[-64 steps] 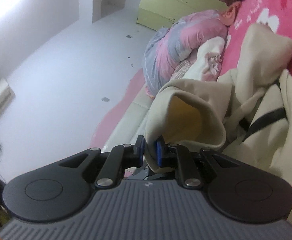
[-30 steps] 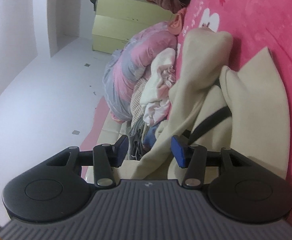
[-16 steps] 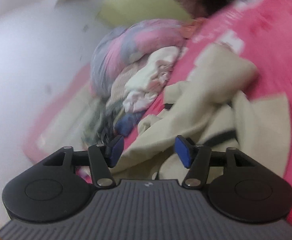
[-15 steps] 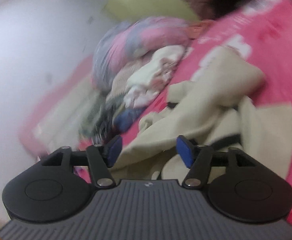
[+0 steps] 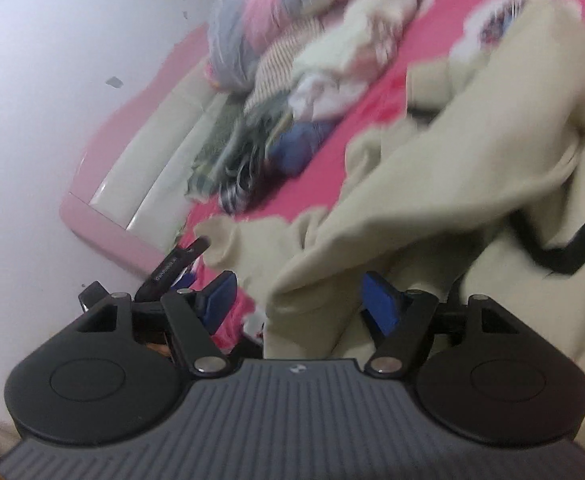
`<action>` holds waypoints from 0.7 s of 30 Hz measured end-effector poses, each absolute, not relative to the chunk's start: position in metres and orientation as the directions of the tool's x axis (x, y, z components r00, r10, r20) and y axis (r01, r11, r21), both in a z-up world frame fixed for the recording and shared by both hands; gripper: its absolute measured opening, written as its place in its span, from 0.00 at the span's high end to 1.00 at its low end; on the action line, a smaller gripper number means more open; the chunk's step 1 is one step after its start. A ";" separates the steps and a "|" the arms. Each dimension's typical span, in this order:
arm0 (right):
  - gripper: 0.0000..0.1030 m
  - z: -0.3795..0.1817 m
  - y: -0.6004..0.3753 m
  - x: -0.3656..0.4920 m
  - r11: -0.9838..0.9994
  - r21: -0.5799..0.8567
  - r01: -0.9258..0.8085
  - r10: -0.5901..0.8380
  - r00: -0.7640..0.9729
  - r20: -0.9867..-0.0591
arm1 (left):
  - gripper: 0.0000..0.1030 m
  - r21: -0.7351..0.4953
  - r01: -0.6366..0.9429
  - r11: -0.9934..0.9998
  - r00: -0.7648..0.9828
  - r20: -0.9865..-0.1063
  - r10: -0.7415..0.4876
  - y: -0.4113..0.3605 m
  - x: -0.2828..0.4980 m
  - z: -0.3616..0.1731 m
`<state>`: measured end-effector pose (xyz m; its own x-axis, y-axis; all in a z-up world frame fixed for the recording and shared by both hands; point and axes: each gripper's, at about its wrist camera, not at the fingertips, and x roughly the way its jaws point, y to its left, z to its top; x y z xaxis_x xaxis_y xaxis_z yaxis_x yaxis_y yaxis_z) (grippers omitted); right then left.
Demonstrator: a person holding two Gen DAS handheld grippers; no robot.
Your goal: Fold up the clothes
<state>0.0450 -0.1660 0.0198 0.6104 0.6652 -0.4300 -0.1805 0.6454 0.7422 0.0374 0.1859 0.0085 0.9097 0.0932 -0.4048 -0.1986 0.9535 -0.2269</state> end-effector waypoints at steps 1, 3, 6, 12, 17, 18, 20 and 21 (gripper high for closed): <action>0.33 0.018 -0.159 0.050 0.665 0.727 -0.172 0.654 0.604 -0.455 | 0.13 -0.220 -0.158 0.963 0.912 -0.407 0.057 0.175 0.038 0.005; 0.33 0.014 -0.144 0.059 0.720 0.672 -0.174 0.612 0.616 -0.496 | 0.13 -0.213 -0.078 0.974 0.909 -0.416 -0.018 0.152 0.038 -0.001; 0.55 0.012 -0.132 0.065 0.750 0.629 -0.203 0.589 0.637 -0.497 | 0.13 -0.209 -0.022 0.978 0.887 -0.455 -0.078 0.128 0.042 -0.009; 0.88 0.044 -0.152 0.057 0.834 0.501 -0.231 0.468 0.776 -0.422 | 0.10 -0.096 0.008 0.995 0.843 -0.534 -0.058 0.105 0.051 -0.027; 0.89 0.087 -0.232 0.048 0.898 0.429 -0.093 0.242 0.921 -0.305 | 0.08 -0.138 -0.017 0.990 0.798 -0.598 -0.070 0.115 0.058 -0.040; 0.90 0.095 -0.252 0.046 0.906 0.420 -0.052 0.187 0.939 -0.288 | 0.07 -0.156 -0.023 0.988 0.793 -0.604 -0.076 0.118 0.059 -0.041; 0.90 0.112 -0.288 0.038 0.925 0.379 0.039 0.059 0.968 -0.244 | 0.06 -0.159 -0.029 0.987 0.792 -0.606 -0.075 0.121 0.060 -0.042; 0.90 0.121 -0.307 0.031 0.934 0.344 0.095 -0.021 0.977 -0.213 | 0.06 -0.152 -0.028 0.988 0.792 -0.606 -0.071 0.121 0.060 -0.042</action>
<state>0.0310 -0.3067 0.1213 0.9768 -0.0212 -0.2131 0.0952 0.9342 0.3438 0.0600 0.1208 -0.0421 0.7925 -0.0710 -0.6058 -0.0277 0.9880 -0.1520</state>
